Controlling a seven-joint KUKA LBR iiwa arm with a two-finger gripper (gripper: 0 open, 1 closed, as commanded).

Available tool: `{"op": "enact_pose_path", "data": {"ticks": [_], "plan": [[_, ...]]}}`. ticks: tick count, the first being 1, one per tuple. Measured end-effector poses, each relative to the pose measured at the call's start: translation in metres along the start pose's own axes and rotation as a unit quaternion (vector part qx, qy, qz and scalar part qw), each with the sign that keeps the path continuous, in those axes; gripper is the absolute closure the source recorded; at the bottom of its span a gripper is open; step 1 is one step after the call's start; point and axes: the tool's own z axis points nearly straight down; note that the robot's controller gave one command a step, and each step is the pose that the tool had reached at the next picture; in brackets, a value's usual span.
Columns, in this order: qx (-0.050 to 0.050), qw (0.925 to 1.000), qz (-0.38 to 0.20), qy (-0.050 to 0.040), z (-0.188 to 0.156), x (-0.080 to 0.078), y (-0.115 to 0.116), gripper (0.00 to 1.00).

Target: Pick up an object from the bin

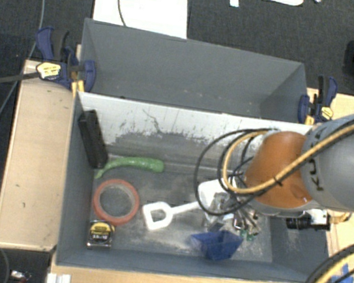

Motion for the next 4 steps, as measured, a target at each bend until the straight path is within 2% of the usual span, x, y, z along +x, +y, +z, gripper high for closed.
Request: {"op": "enact_pose_path", "data": {"ticks": [1, 2, 3, 4], "plan": [[-0.001, 0.9985, 0.054, -0.0013, 0.0, -0.001, 0.011, 0.0], [-0.001, 0.997, 0.078, -0.0016, 0.0, -0.001, 0.014, 0.0], [-0.002, 0.9977, 0.067, -0.0056, 0.0, -0.015, 0.006, 0.0], [-0.002, 0.9993, 0.038, -0.0079, 0.0, -0.022, 0.008, 1.0]]}}
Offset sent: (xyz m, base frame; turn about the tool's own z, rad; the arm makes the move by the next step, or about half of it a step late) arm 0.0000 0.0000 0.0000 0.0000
